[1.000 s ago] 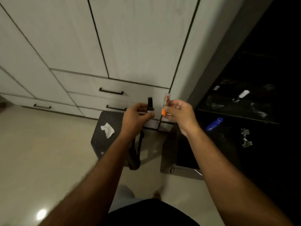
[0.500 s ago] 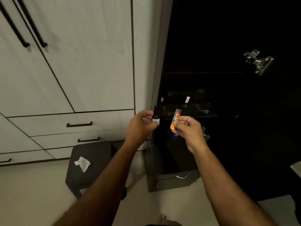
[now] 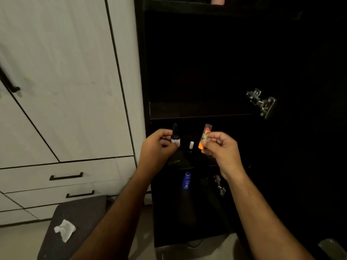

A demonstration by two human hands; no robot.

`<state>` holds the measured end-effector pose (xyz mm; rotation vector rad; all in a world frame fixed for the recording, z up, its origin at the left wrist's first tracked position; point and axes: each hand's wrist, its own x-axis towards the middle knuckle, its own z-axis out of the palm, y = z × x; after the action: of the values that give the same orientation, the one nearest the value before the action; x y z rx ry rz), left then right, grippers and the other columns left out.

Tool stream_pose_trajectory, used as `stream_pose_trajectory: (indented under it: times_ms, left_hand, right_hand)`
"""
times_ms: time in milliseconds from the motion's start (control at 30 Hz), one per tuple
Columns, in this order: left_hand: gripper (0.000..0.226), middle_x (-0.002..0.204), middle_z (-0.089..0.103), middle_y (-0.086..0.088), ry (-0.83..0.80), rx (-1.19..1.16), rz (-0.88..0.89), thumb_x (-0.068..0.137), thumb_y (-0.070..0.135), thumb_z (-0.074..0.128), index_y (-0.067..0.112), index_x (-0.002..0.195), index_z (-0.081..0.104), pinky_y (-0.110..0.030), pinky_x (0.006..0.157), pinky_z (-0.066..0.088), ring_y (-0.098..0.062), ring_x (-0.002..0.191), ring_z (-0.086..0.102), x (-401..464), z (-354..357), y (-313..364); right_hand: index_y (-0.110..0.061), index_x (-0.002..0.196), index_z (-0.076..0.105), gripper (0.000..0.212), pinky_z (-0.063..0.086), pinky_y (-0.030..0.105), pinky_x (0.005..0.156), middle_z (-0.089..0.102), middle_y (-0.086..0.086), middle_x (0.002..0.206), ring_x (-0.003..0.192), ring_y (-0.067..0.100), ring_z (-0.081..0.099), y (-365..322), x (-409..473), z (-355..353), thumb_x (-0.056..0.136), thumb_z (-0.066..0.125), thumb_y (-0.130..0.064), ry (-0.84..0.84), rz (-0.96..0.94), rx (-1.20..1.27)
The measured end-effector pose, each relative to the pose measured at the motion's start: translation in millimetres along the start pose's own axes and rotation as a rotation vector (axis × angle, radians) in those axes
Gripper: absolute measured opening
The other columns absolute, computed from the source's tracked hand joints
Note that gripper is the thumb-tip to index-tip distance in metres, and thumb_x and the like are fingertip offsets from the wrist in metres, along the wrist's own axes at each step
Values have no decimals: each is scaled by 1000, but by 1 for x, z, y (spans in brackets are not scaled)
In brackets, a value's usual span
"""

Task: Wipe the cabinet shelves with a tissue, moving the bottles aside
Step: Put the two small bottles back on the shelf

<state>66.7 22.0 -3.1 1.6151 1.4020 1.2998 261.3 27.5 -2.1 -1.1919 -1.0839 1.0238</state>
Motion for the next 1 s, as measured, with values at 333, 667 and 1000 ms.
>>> stream_pose_trajectory:
  times_ms: [333,667,1000]
  left_hand:
    - [36,86,64,12,179,91,131,82,14,75,21,114,62,-7,69,49,6,79,64,73,31,57]
    - [37,97,61,14,179,413,87,83,21,74,20,118,62,-5,64,40,6,79,55,130,39,55]
    - [36,93,63,9,186,454,16,78,21,78,17,112,65,-11,71,45,-2,83,60,147,46,47]
  right_hand:
    - [-19,100,67,21,57,21,68,72,0,94,85,10,71,-45,84,-20,85,72,-7,-18,-241,-74]
    - [-20,91,68,17,55,17,69,64,-10,78,74,2,63,-55,155,-15,81,74,-8,73,-350,-442]
    - [-20,87,67,17,48,13,63,63,-9,76,70,5,63,-46,171,-14,79,76,-8,32,-354,-543]
